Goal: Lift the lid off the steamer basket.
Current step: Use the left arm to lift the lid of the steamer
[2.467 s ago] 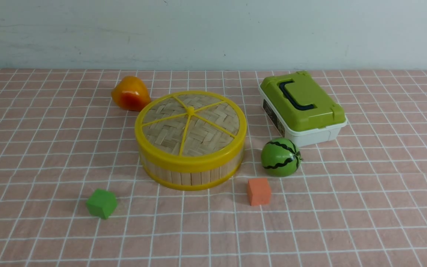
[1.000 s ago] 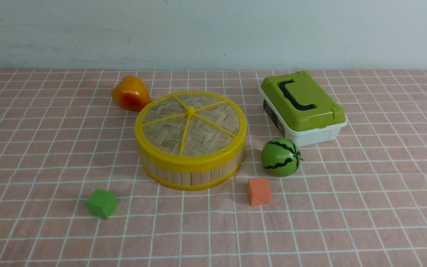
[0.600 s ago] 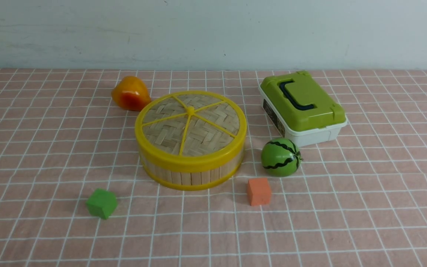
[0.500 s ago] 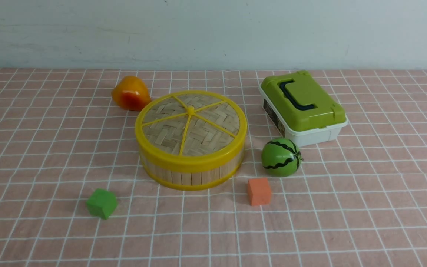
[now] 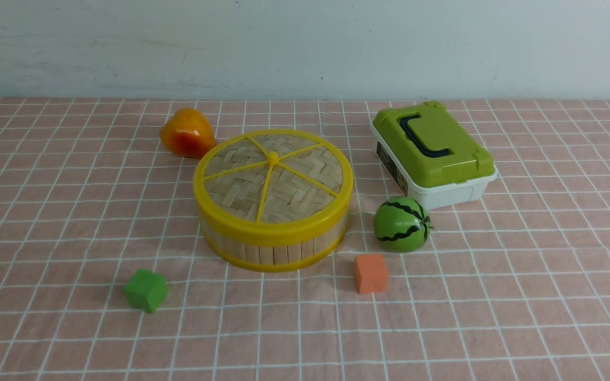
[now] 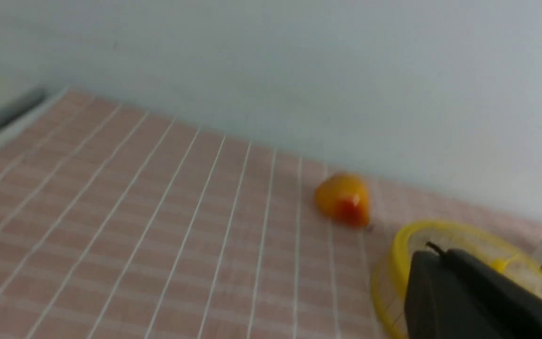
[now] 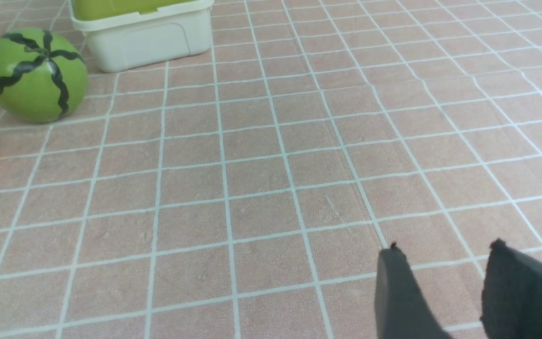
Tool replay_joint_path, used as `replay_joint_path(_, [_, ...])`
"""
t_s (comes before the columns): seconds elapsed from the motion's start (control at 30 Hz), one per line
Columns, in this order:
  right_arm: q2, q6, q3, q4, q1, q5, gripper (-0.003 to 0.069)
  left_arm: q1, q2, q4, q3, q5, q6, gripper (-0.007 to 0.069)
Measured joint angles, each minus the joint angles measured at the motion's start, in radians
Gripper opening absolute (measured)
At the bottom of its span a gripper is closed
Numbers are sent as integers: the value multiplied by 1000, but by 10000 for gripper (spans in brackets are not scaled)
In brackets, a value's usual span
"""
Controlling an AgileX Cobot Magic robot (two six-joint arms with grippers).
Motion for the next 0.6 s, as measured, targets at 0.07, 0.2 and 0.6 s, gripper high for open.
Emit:
replay_joint_path(0.07, [0,0,0,0,0,0,241,0,69,-22,-6,45,-13,-13])
replay_joint_path(0.2, [0,0,0,0,0,0,241,-15,329,-205,-46,202,103,-13])
replay_joint_path(0.6, [0,0,0,0,0,0,241,-296,874,-643,-456,380,627,-13])
